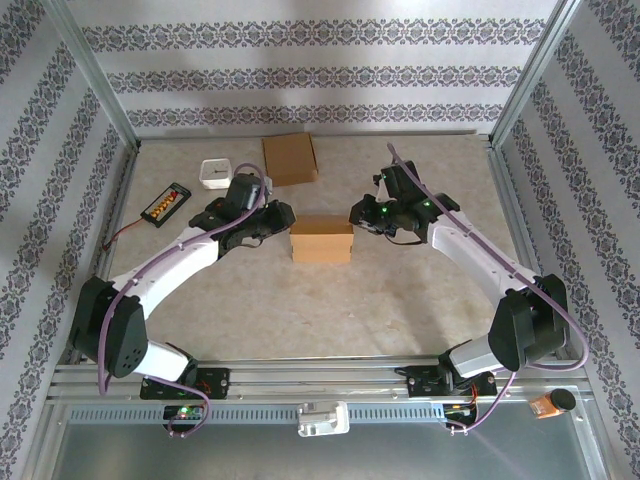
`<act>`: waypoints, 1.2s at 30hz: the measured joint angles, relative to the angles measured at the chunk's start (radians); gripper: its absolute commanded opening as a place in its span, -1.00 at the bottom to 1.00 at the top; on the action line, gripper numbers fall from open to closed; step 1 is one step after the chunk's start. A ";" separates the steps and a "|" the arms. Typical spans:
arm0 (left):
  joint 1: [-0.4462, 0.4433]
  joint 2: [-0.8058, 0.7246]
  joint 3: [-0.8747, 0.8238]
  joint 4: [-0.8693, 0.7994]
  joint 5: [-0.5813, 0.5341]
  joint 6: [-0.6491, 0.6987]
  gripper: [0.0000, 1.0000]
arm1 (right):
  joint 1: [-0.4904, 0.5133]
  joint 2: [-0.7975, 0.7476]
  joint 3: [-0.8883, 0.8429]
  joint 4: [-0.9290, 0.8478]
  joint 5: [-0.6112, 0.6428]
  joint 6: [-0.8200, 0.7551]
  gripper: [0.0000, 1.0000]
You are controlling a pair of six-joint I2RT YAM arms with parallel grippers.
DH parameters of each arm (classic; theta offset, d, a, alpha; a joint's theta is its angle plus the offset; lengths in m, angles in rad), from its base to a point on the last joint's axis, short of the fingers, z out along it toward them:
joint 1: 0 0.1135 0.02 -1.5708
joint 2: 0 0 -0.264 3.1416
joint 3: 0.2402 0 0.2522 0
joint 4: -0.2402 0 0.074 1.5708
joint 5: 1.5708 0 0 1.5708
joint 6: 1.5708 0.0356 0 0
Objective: Fold the paper box
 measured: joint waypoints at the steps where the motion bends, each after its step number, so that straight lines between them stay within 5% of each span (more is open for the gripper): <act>1: -0.002 -0.002 -0.005 0.003 0.000 0.000 -0.56 | 0.000 0.000 -0.001 0.000 0.000 -0.002 -0.67; 4: -0.003 -0.006 -0.008 0.006 0.000 0.001 -0.54 | 0.000 0.000 0.002 -0.003 0.000 -0.005 -0.64; 10: -0.005 -0.009 -0.002 -0.019 -0.014 0.016 -0.13 | 0.000 -0.001 0.067 -0.062 0.023 -0.031 -0.34; 14: -0.007 -0.009 0.011 -0.034 -0.024 0.031 -0.03 | 0.000 -0.013 0.095 -0.064 0.044 -0.053 -0.16; 19: -0.010 -0.009 0.013 -0.035 -0.026 0.034 -0.04 | 0.000 -0.004 0.080 -0.068 0.048 -0.053 -0.18; 28: -0.011 -0.006 -0.022 0.005 -0.006 0.029 -0.48 | 0.000 0.024 -0.012 0.014 -0.011 -0.048 -0.61; 32: -0.011 -0.007 -0.037 0.027 0.001 0.026 -0.48 | 0.000 0.024 -0.014 0.028 -0.016 -0.056 -0.60; 36: -0.011 -0.013 -0.037 0.015 -0.007 0.033 -0.22 | 0.000 0.024 0.002 -0.006 -0.006 -0.070 -0.36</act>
